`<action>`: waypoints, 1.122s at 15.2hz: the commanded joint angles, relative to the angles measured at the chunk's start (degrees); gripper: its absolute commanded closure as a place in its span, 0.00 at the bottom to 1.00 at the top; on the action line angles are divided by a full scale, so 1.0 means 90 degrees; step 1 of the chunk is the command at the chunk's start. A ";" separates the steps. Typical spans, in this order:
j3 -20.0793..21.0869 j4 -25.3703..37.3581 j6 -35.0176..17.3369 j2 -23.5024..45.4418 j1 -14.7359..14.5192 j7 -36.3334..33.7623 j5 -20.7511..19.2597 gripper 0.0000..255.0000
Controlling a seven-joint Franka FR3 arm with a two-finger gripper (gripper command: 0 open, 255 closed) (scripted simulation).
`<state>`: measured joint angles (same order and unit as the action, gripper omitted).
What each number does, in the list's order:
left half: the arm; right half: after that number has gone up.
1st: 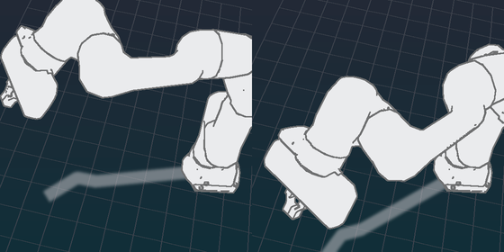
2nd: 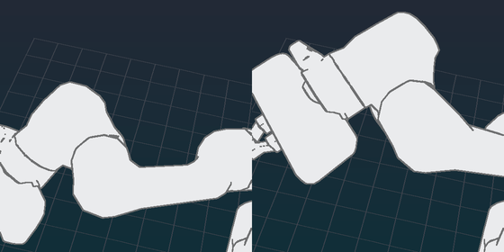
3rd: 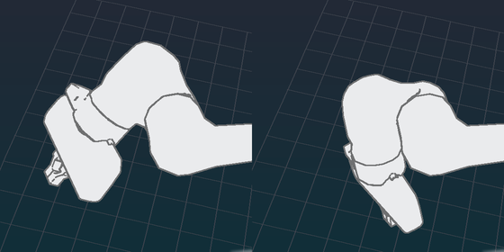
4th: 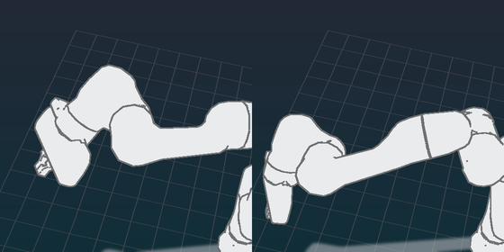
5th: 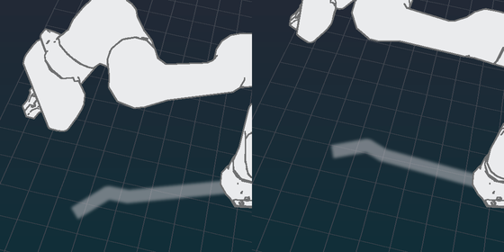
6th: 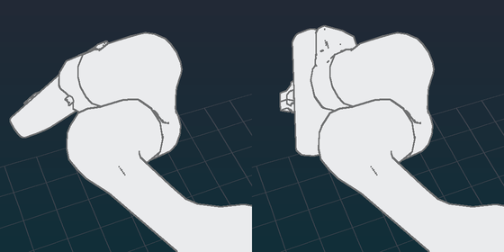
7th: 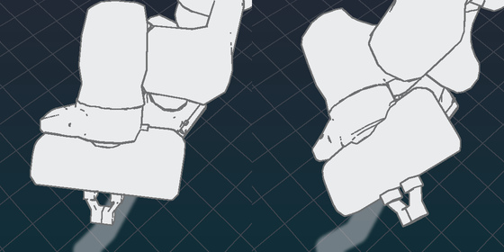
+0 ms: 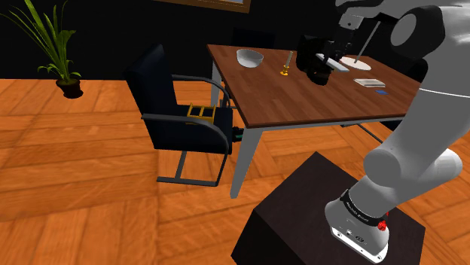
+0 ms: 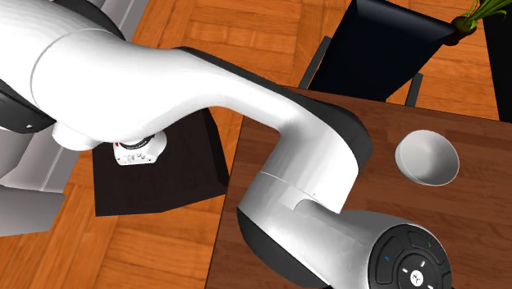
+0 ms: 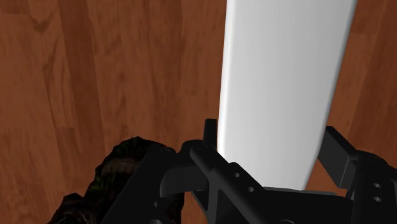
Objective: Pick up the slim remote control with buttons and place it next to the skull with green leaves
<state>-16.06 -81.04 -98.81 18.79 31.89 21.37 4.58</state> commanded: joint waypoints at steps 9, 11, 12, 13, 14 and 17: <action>0.0020 -0.0831 -0.0859 0.0024 -0.0037 0.0014 0.0017 1.00; 0.0024 -0.0970 -0.1020 0.0048 -0.0040 0.0020 0.0026 1.00; 0.0027 -0.1037 -0.1100 0.0061 -0.0042 0.0023 0.0031 1.00; 0.0029 -0.1102 -0.1179 0.0076 -0.0042 0.0027 0.0037 1.00; 0.0032 -0.1165 -0.1258 0.0093 -0.0043 0.0030 0.0043 1.00; 0.0041 -0.1342 -0.1491 0.0150 -0.0043 0.0043 0.0064 1.00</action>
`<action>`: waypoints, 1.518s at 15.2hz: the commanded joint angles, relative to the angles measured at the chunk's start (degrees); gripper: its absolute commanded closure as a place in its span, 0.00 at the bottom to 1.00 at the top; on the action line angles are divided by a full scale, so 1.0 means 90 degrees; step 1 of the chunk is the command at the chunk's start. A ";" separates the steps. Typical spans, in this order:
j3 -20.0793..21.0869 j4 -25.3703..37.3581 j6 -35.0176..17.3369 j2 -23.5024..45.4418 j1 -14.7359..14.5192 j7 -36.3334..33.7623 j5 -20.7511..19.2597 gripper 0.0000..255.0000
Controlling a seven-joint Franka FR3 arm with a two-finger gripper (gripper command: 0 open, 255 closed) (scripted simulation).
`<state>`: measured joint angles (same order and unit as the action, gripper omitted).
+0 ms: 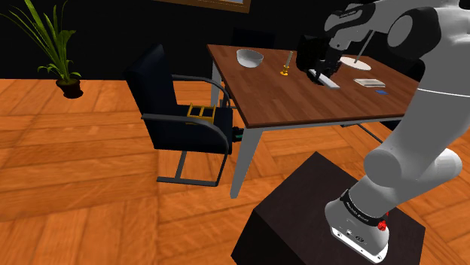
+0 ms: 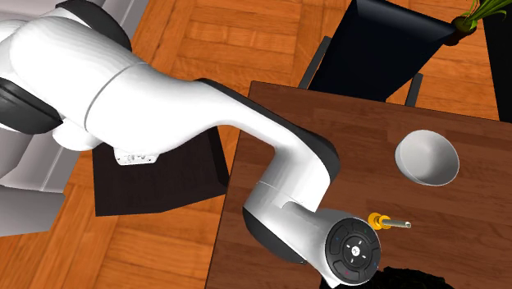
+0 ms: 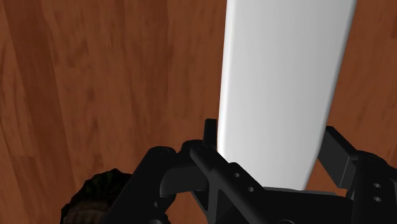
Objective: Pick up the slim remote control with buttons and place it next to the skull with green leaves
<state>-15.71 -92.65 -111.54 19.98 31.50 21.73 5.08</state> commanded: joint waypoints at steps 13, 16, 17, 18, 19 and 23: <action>0.0061 -0.0650 -0.1035 0.0394 0.0022 0.0080 0.0137 1.00; 0.0078 -0.0744 -0.1233 0.0501 0.0032 0.0101 0.0173 1.00; 0.0078 -0.0745 -0.1234 0.0501 0.0032 0.0101 0.0173 1.00; 0.0078 -0.0744 -0.1234 0.0501 0.0032 0.0101 0.0173 1.00; 0.0078 -0.0744 -0.1233 0.0501 0.0032 0.0101 0.0173 1.00; 0.0078 -0.0744 -0.1233 0.0501 0.0032 0.0101 0.0173 1.00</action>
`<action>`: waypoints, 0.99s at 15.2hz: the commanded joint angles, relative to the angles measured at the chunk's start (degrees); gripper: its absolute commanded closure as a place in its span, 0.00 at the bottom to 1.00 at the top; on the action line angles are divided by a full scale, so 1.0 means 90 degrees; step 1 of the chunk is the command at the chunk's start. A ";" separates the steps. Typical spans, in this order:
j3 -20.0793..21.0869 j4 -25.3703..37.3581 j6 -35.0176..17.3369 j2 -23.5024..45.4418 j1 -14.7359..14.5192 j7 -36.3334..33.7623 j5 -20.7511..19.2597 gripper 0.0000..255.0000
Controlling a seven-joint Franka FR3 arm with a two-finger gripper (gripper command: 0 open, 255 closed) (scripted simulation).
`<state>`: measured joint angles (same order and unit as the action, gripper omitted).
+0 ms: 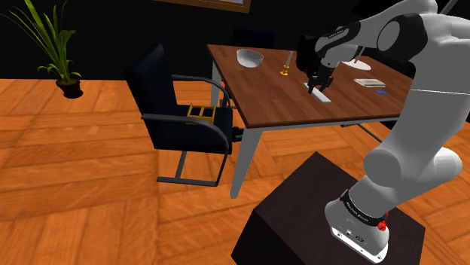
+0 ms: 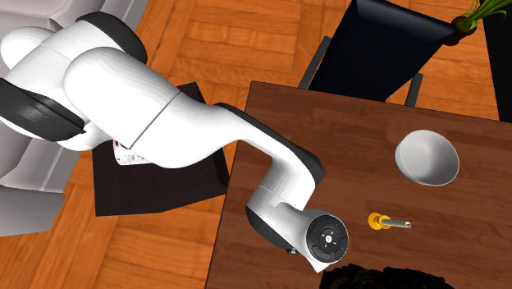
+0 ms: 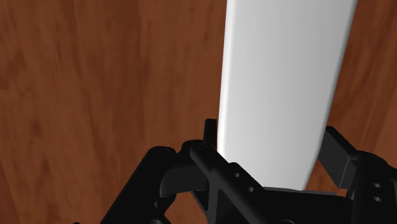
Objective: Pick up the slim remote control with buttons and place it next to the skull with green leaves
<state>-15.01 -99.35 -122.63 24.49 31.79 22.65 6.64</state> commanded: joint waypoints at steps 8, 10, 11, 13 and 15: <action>-0.0029 0.0181 0.0353 -0.0181 -0.0018 -0.0039 -0.0061 0.00; -0.0050 0.0374 0.0680 -0.0319 -0.0030 -0.0070 -0.0109 0.00; -0.0049 0.0374 0.0680 -0.0319 -0.0029 -0.0070 -0.0110 0.00; -0.0049 0.0374 0.0680 -0.0320 -0.0029 -0.0070 -0.0110 0.00; -0.0049 0.0374 0.0680 -0.0320 -0.0029 -0.0070 -0.0110 0.00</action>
<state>-15.44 -95.96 -116.55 21.67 31.54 22.02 5.67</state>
